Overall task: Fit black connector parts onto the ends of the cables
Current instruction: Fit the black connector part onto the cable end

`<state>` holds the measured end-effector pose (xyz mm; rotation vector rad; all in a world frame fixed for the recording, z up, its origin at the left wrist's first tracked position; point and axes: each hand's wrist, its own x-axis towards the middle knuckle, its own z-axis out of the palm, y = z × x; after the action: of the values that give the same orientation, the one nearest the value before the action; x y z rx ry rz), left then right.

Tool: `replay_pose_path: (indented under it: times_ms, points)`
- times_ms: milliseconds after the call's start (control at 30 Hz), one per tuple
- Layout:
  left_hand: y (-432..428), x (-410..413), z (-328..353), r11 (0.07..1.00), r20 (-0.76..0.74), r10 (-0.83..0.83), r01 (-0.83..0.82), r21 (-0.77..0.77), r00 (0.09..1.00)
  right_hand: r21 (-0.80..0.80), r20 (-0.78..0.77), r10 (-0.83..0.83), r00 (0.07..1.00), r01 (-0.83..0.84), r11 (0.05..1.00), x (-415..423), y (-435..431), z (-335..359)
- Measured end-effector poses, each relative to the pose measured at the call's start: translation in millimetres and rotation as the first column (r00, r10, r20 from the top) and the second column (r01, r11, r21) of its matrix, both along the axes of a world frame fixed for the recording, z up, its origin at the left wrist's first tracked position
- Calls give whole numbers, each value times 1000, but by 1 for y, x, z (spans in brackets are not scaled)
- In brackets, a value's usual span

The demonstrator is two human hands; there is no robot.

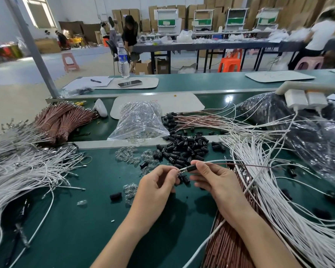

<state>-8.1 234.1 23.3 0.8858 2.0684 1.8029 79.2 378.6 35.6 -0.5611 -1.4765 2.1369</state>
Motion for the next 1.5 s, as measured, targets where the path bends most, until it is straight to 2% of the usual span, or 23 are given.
replay_pose_path:
  times_ms: [600,833,1033,1133,1233,1333,1400,1500]
  points:
    - [-2,-3,-6,999,-78,16,-19,-42,997,139,46,-22,999,15,990,0,0,-1]
    - [0,-2,-8,997,-193,29,-42,-66,981,201,56,23,998,-34,979,2,0,-2]
    - [-1,-3,-11,994,-218,34,-55,-91,975,196,55,12,998,-23,980,1,1,-4]
    - [1,-2,-12,996,-213,38,-55,-77,976,142,38,30,999,-35,989,1,0,-3]
    - [2,0,-12,996,-233,51,-66,-57,971,97,15,126,992,-127,987,1,-1,-4]
    - [3,0,-14,997,-266,35,-54,-64,963,161,30,192,981,-194,968,1,-4,-5]
    - [3,1,-14,996,-292,19,-42,-75,956,182,35,183,983,-186,966,0,-4,-5]
    - [3,1,-14,995,-318,22,-51,-82,948,126,6,150,989,-150,981,0,-1,-4]
